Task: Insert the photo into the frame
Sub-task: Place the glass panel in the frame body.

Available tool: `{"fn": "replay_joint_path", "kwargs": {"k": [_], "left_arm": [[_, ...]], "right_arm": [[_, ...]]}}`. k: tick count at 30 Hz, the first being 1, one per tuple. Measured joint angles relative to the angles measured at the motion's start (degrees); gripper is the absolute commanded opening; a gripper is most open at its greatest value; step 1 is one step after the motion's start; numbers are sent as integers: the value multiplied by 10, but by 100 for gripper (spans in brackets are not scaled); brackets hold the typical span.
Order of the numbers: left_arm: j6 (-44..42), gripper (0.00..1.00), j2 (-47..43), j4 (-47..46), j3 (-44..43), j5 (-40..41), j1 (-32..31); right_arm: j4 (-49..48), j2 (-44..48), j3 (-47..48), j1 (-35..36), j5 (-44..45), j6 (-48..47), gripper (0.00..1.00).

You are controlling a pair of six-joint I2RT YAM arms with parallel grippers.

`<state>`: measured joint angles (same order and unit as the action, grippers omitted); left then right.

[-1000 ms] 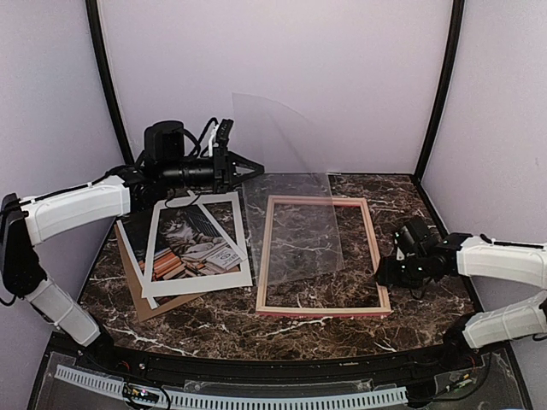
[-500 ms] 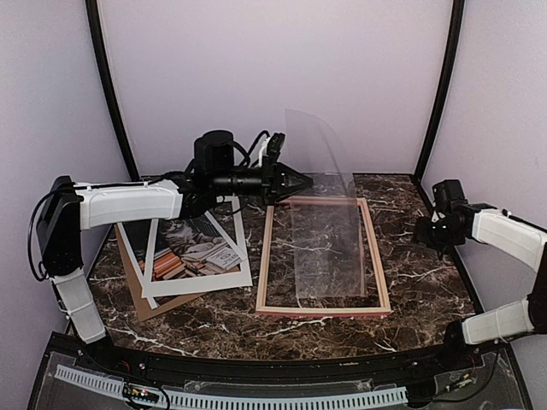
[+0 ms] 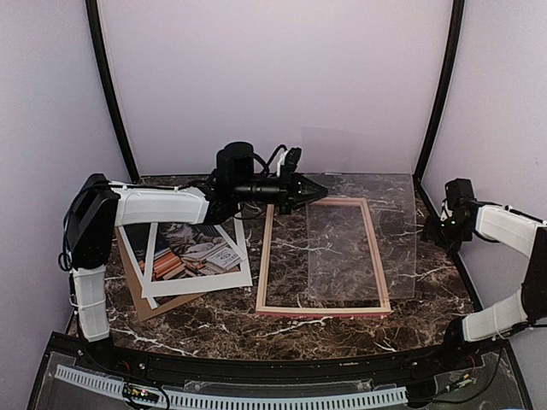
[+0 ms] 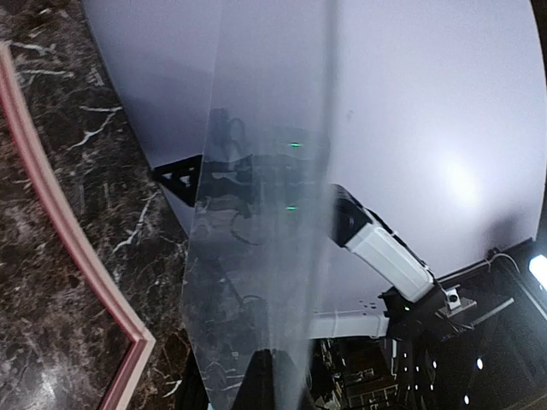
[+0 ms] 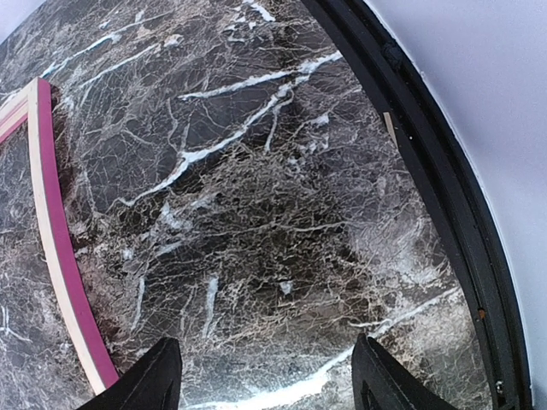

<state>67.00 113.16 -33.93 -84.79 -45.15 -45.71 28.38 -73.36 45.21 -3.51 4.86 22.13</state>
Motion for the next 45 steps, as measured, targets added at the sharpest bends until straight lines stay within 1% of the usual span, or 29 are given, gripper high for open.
{"fn": "replay_joint_path", "kwargs": {"k": [4, 9, 16, 20, 27, 45], "left_arm": [[-8, 0, 50, 44, 12, 10, 24], [-52, 0, 96, 131, 14, 19, 60], [-137, 0, 121, 253, 5, 25, 95], [-170, 0, 131, 289, -15, 25, 99], [-203, 0, 146, 316, -37, 26, 99], [-292, 0, 148, 352, -73, 20, 99]], "right_arm": [[-5, -13, 1, -3, -10, -7, 68], [-14, -28, 1, -3, -26, -8, 68], [-19, -38, 1, -3, -40, -9, 68], [-24, -46, 1, -3, -54, -11, 67], [-27, -52, 1, -3, -68, -15, 67], [-35, -67, 1, -3, -86, -20, 67]]}}
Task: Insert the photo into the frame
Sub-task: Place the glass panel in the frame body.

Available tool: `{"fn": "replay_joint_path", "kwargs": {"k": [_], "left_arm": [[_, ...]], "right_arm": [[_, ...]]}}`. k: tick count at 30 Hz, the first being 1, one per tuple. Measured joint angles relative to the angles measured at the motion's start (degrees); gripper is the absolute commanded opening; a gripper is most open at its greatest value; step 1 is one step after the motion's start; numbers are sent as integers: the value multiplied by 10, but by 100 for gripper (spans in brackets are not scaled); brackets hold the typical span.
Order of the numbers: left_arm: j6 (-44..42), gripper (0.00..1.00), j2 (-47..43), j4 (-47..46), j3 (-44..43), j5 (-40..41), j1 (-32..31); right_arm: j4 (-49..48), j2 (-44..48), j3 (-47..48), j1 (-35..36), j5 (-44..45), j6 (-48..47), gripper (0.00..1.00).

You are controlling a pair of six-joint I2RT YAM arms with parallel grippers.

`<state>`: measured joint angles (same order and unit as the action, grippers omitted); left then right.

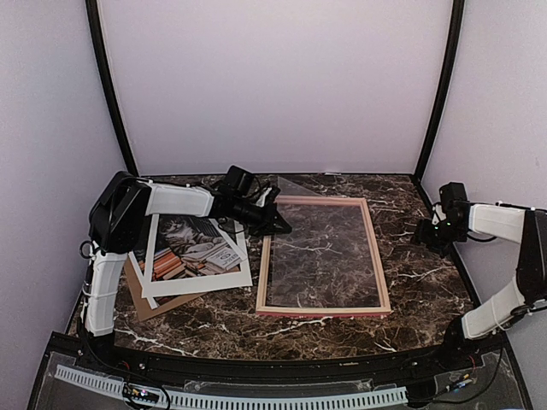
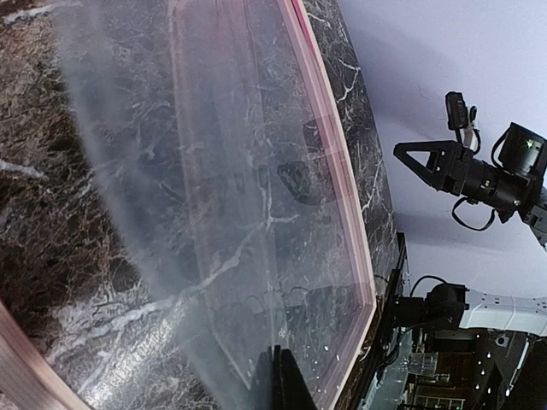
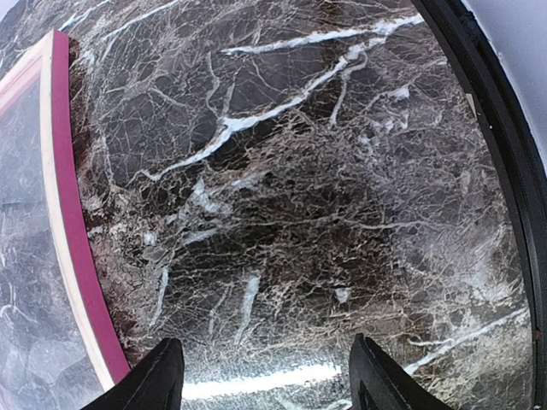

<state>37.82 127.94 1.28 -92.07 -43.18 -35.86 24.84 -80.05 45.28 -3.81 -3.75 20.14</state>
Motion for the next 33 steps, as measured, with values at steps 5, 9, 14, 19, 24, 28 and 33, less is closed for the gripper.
{"fn": "replay_joint_path", "kwargs": {"k": [5, 9, 14, 19, 24, 28, 33], "left_arm": [[-19, 0, 0, 9, -10, -5, 0], [-33, 0, 0, 14, -17, -7, 0], [-54, 0, 2, 27, -31, -9, -1], [-72, 0, 3, 40, -43, -10, -3], [-87, 0, 4, 54, -56, -10, -6], [-98, 0, 4, 64, -68, -10, -10], [-105, 0, 4, 66, -73, -9, -14]], "right_arm": [[-3, -3, 0, 0, -4, -2, 67], [-5, -9, 0, 0, -7, -2, 67], [-7, -11, 0, 0, -10, -2, 67], [-9, -15, 0, 0, -13, -2, 67], [-9, -17, 0, 0, -16, -2, 67], [-9, -19, 0, 0, -17, -3, 68], [-9, -19, 0, 0, -20, -4, 68]]}}
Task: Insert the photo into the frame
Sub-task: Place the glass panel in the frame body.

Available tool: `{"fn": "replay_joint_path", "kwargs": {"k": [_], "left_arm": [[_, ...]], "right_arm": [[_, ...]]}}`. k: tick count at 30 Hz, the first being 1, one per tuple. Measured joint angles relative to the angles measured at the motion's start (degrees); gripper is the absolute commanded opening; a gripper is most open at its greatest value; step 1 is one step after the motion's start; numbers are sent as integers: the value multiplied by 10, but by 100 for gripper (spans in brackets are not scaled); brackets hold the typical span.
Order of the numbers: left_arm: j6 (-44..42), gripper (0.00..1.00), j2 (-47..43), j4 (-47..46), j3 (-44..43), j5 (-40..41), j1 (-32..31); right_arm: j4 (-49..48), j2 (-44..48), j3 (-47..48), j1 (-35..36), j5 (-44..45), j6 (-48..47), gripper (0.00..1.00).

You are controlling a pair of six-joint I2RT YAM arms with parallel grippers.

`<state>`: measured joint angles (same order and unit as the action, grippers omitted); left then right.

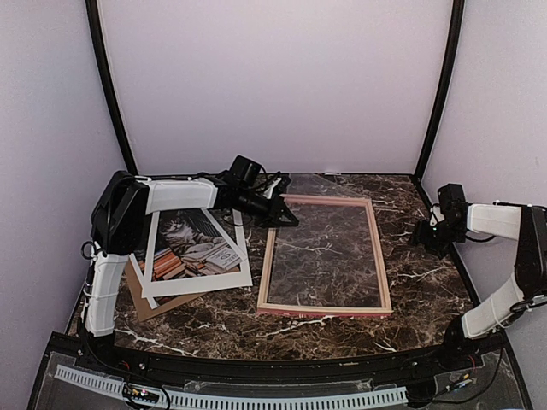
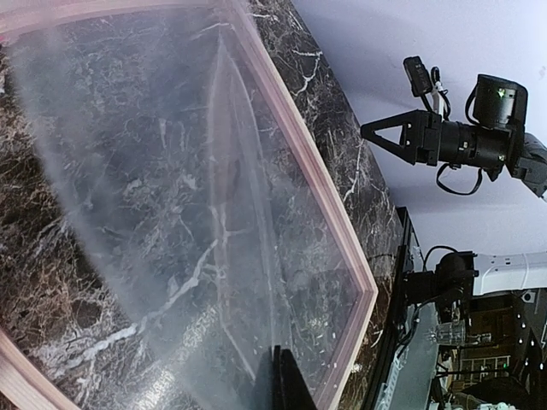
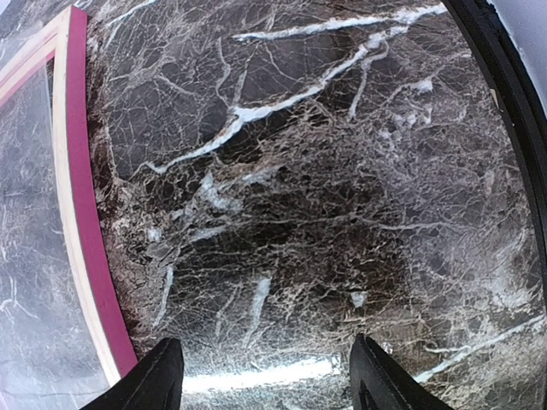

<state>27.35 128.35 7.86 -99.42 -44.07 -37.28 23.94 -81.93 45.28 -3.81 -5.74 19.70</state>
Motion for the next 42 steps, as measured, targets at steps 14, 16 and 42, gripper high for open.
{"fn": "replay_joint_path", "kwargs": {"k": [14, 16, 42], "left_arm": [[0, 0, 0, 21, -18, -1, -5], [10, 0, 0, 21, -18, 0, -5], [45, 0, 12, 20, -19, 22, -4]], "right_arm": [[-2, -6, 0, 0, -7, -3, 68], [-2, -6, 0, 0, -8, -4, 68], [-2, -7, 0, 0, -18, -5, 68]]}}
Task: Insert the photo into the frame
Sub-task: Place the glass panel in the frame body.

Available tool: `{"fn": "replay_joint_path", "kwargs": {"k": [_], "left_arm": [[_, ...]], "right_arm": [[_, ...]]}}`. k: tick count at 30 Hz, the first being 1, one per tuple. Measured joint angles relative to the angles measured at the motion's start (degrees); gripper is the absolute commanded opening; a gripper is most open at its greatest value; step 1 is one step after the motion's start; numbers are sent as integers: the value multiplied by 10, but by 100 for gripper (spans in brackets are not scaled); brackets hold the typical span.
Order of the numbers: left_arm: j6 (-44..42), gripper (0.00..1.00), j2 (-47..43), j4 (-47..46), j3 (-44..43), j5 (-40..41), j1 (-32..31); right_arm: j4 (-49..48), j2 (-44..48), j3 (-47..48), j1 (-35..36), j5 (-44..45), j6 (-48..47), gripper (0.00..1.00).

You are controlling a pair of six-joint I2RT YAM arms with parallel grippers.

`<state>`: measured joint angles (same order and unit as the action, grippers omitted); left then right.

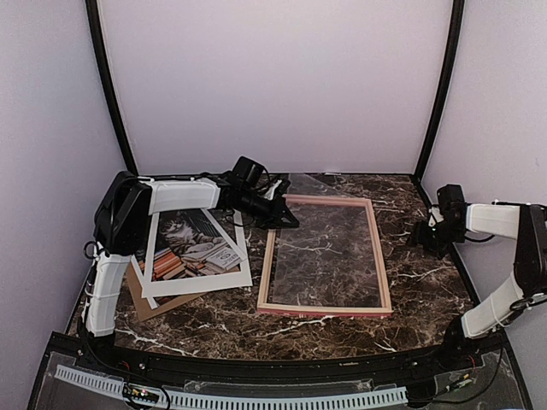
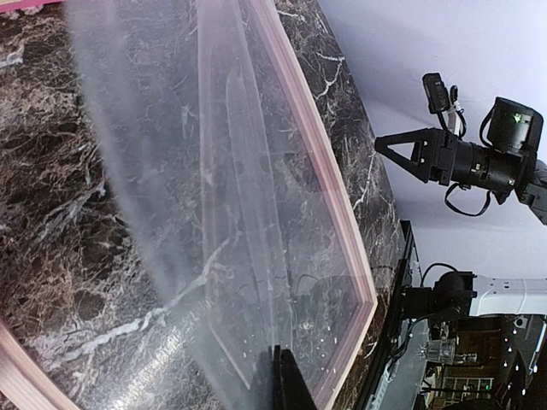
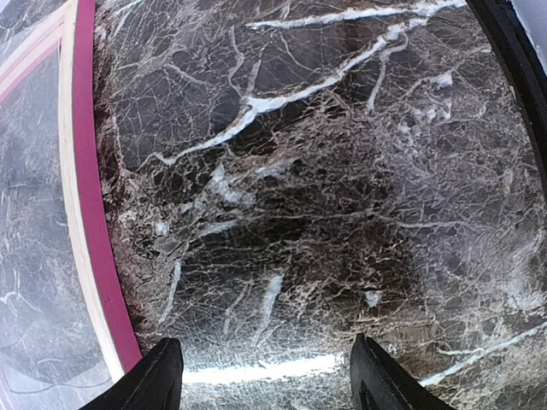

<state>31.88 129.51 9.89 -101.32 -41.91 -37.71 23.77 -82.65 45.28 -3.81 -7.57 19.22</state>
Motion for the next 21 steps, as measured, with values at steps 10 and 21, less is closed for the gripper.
{"fn": "replay_joint_path", "kwargs": {"k": [10, 21], "left_arm": [[-22, 0, 16, 26, -23, 7, 7], [-31, 0, 22, 38, -36, 10, 10]], "right_arm": [[0, -4, 0, 0, -4, -1, 68], [0, -4, 0, 0, -5, -1, 68]]}}
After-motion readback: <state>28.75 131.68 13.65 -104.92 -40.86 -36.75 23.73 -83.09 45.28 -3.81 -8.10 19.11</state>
